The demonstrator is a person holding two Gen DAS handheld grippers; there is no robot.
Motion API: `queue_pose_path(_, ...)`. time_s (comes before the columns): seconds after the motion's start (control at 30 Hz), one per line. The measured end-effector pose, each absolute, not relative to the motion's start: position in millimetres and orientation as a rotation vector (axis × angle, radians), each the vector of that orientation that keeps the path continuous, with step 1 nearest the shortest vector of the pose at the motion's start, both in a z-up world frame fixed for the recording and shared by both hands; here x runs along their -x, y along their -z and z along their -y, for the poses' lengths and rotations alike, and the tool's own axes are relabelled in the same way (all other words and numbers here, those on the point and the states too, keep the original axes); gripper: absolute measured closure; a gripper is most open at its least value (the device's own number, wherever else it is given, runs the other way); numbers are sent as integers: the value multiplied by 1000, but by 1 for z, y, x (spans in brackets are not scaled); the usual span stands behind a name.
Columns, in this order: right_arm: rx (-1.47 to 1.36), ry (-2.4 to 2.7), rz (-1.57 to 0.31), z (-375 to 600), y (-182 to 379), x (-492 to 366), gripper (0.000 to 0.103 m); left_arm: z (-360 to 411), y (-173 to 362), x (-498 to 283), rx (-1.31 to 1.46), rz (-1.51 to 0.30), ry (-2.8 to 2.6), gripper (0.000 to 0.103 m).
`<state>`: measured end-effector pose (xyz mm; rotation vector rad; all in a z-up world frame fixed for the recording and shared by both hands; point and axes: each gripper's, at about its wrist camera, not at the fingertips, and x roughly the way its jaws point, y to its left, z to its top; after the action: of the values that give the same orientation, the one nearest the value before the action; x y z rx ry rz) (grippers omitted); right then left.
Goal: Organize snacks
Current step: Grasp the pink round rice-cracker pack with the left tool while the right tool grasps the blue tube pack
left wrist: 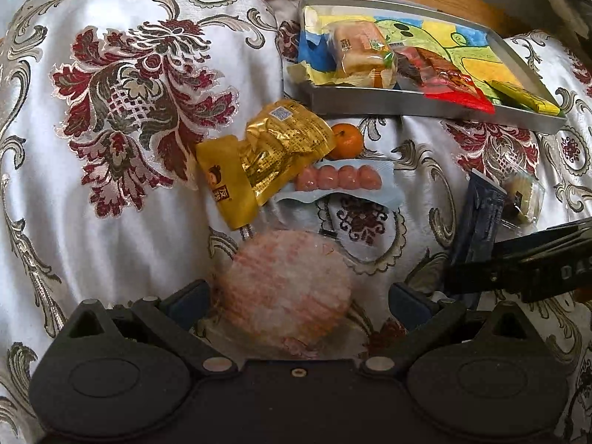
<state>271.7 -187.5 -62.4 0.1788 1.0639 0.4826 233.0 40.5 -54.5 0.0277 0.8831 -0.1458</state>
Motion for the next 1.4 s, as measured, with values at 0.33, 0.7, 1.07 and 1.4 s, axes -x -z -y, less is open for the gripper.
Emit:
queue_pose_path(0.33,-297,-532,-977,188,64,-270,30,-28,64,-235,-152,-905,146,13)
queue_pose_path(0.7,-273,-598,-919,181,52,-255,65,-23,62,-223,-65,-924,232,24)
queue_pose_path(1.07,-287,-595,-994,172,74,-263,52,-20,70,-228,-103,-936,222,24)
queue_pose_path(1.4,-371,-616,-1012,175,74,-260,75,-25,64,-224,-44,-912,218,34)
